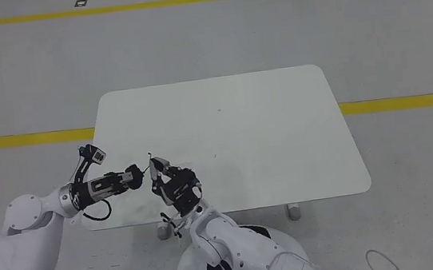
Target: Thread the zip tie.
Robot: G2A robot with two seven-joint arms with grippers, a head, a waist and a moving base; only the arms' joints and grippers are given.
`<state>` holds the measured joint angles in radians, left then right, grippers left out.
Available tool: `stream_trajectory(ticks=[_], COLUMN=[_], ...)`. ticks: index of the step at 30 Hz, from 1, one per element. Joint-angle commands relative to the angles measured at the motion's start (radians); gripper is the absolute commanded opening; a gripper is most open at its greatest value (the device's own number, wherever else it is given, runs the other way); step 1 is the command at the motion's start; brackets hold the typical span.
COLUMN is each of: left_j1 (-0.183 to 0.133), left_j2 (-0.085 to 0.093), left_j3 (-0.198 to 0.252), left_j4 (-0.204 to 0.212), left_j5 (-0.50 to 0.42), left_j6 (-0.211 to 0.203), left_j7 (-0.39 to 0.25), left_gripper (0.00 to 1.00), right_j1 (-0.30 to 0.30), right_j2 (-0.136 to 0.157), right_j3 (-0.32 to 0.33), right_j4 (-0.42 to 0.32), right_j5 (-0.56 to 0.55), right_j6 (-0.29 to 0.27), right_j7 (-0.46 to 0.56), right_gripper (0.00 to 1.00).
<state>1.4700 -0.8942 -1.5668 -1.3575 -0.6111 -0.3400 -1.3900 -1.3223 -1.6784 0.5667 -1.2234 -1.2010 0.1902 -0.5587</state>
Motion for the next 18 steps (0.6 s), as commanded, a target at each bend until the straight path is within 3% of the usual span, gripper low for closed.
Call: stream_trajectory(ticks=[1,18], left_j1=[0.0,0.0], left_j2=[0.0,0.0], left_j3=[0.0,0.0], left_j4=[0.0,0.0], left_j5=[0.0,0.0], left_j6=[0.0,0.0], left_j7=[0.0,0.0], left_gripper=[0.0,0.0], right_j1=[0.002,0.007], right_j2=[-0.001,0.0], right_j3=[-0.003,-0.022], right_j4=[0.002,0.015], right_j5=[0.002,0.01], right_j6=[-0.005,-0.023], right_j7=[0.001,0.004], right_gripper=[0.0,0.0])
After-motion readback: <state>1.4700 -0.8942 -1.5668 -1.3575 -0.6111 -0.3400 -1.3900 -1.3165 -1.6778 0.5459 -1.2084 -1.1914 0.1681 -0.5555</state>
